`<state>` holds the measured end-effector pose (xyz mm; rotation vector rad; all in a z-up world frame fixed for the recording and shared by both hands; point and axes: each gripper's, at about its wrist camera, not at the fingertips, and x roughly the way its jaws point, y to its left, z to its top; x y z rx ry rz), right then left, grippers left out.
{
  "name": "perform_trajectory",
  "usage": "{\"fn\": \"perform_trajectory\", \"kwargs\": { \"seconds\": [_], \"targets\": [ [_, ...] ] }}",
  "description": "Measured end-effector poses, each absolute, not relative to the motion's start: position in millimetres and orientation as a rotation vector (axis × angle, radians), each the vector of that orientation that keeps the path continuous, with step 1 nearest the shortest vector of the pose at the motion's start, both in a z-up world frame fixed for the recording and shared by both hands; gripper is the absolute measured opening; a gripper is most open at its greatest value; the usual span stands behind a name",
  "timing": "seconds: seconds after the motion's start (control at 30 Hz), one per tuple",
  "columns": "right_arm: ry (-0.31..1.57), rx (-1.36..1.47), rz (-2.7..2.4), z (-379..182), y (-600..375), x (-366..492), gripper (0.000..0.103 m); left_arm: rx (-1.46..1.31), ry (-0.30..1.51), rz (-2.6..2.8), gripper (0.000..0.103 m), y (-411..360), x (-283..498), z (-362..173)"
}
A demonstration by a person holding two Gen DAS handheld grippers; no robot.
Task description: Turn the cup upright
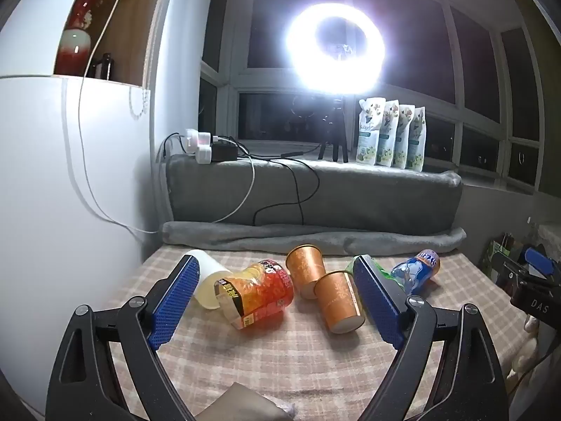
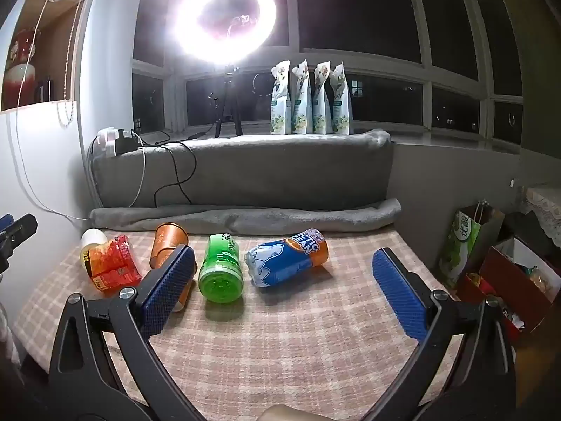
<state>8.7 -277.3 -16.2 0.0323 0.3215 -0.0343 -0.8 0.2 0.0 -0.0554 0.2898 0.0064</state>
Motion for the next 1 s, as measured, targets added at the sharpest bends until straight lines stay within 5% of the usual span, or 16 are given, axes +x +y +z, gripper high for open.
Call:
{"fn": "perform_trajectory", "kwargs": {
  "seconds": [1.0],
  "targets": [
    [0.306,0.004,-0.047,-4.9,-274.5,5.4,0.103,-0.060,0.294,0.014,0.090,3.8,-2.8,7.5]
  ]
}}
